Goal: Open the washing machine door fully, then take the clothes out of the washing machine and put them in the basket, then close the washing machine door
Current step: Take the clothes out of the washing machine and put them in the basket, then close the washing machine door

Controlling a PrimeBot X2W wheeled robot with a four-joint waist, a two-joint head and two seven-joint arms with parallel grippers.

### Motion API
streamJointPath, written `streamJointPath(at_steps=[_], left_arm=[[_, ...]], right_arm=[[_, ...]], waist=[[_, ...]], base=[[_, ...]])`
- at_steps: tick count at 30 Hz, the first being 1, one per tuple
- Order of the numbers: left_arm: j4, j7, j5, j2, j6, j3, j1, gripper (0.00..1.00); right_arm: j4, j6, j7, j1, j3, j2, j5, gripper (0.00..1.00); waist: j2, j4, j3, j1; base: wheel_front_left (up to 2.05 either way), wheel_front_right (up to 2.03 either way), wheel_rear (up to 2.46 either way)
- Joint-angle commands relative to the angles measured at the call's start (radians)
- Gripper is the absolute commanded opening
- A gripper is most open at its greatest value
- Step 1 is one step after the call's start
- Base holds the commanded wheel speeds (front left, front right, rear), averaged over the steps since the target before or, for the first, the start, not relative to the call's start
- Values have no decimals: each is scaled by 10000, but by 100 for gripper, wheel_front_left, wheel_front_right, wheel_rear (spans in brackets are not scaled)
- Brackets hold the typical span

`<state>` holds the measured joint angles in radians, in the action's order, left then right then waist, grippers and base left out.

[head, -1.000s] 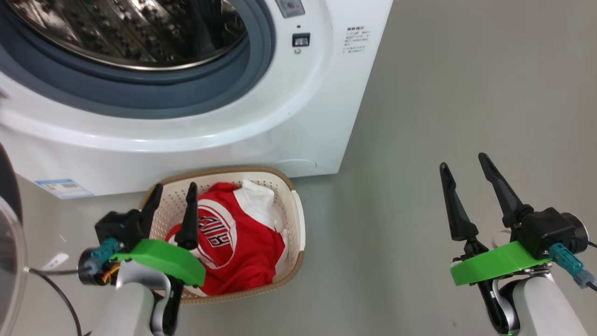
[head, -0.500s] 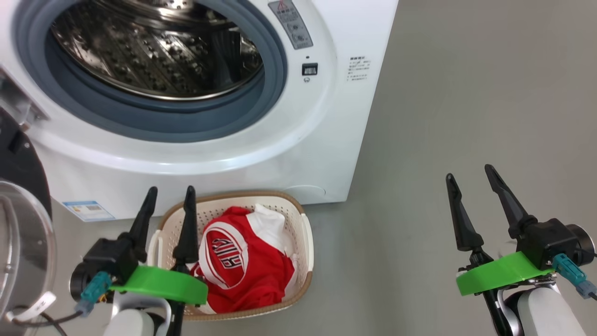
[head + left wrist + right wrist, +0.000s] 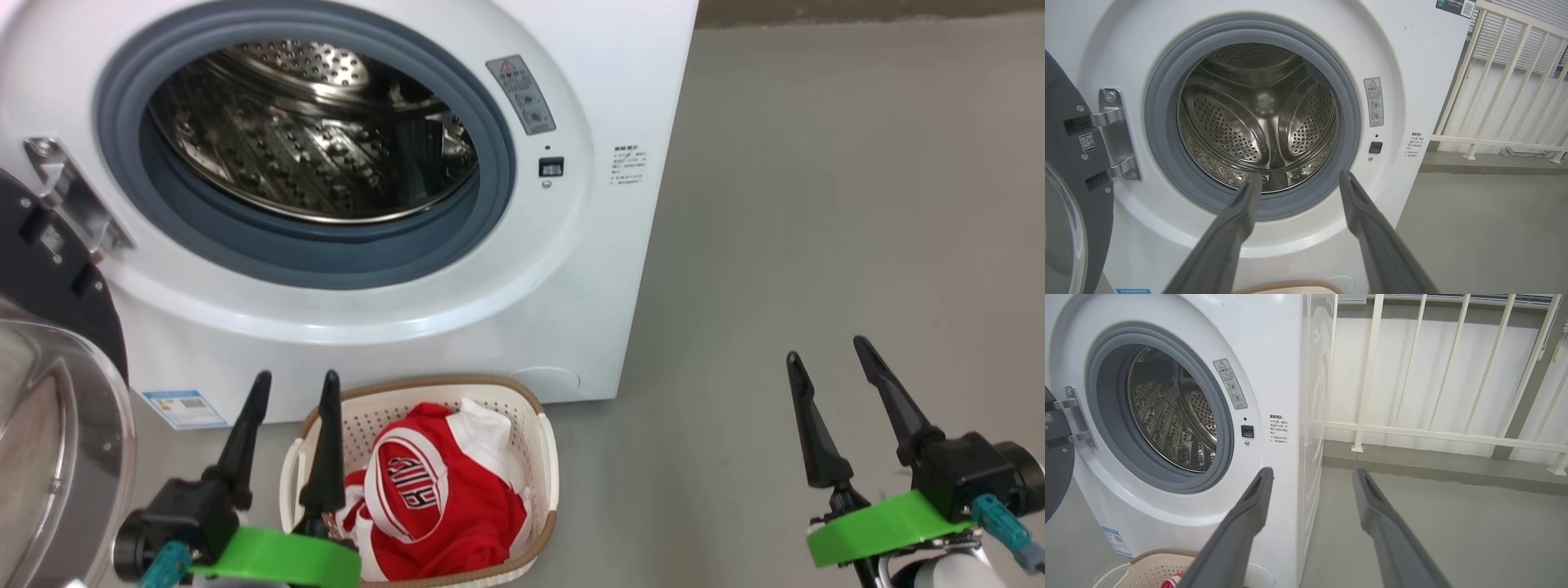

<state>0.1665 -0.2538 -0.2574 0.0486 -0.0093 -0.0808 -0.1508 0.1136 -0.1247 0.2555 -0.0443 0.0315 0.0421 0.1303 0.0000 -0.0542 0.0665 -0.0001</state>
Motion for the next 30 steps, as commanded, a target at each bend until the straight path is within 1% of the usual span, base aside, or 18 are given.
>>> streamJointPath(at_steps=[1, 17, 30], left_arm=[[-397, -80, 169, 92, -10, 395, 154, 100], [-592, -80, 382, 128, 173, 557, 1199, 100], [-475, -80, 359, 223, 296, 517, 1410, 100]], right_arm=[[-347, -60, 63, 63, -186, 81, 35, 100], [-864, -60, 63, 932, 179, 81, 29, 100], [-949, -60, 63, 1184, 165, 81, 92, 100]], waist=[[0, 2, -253, 1], [0, -84, -932, 1], [0, -113, -1050, 1]], base=[[0, 0, 0], [0, 0, 0], [0, 0, 0]])
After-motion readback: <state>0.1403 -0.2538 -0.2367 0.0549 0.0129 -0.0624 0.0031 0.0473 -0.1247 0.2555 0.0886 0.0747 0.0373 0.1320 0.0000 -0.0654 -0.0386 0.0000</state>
